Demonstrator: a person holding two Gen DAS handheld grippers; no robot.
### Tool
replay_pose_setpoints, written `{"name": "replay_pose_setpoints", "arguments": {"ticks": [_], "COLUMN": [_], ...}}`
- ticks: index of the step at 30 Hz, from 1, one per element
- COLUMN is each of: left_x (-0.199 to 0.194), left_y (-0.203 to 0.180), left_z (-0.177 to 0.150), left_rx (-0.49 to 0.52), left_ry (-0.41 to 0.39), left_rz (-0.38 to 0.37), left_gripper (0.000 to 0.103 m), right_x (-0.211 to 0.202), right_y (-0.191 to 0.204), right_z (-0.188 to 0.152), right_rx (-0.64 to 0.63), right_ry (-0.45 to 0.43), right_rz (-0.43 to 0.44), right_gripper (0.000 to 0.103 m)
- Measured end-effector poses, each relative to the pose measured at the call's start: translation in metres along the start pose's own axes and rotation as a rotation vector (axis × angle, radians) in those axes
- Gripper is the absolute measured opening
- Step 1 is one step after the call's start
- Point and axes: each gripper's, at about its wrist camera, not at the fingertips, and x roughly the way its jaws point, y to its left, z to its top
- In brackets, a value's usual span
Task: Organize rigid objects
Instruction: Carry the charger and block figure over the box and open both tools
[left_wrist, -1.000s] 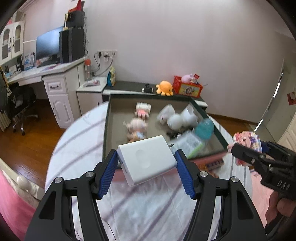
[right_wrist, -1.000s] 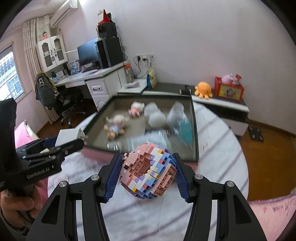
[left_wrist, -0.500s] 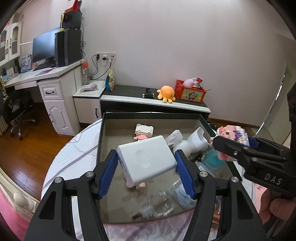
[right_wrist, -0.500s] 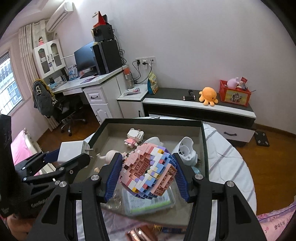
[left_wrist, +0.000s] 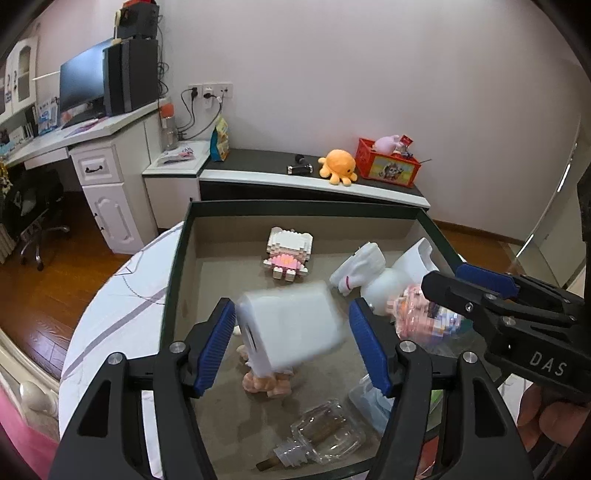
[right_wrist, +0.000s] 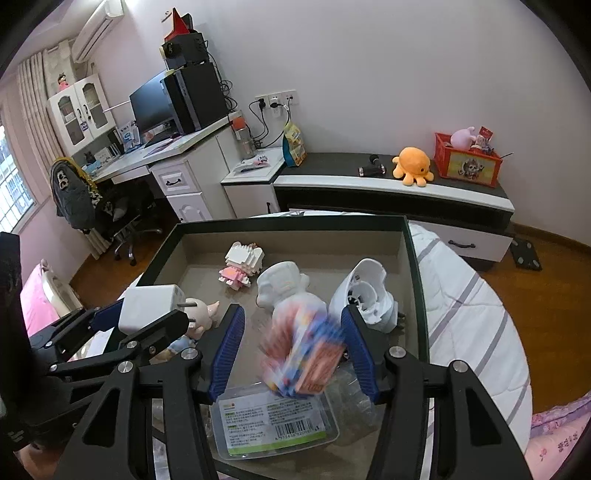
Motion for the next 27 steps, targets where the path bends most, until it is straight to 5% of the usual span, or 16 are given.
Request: {"name": "replay_pose_setpoints", "arguments": {"ticks": [6, 11, 14, 27], "left_x": [-0.023, -0.053, -0.071, -0.148], "left_y": [0.012, 0.019, 0.020, -0.005], "left_z": [0.000, -0.006, -0.011, -0.045], "left_rx": [-0.026, -0.036, -0.039, 0.000], "left_ry": [-0.054, -0.107, -0.127, -0.192], "left_rz": [0.047, 0.057, 0.059, 0.030], "left_gripper": [0.102, 0.103, 0.103, 0.103], "right_x": [-0.016, -0.045, -0.070, -0.184], "right_y": [-0.002, 0.005, 0.012, 0.051], "right_z": [-0.005, -0.012, -0.020, -0.058], "right_rx": [0.029, 0.035, 0.034, -0.033], "right_ry": [-0.047, -0.137, -0.206, -0.422], "right_rz": [-0.006, -0.066, -0.098, -0.196], "right_gripper": [0.084, 0.086, 0.103, 0.103]}}
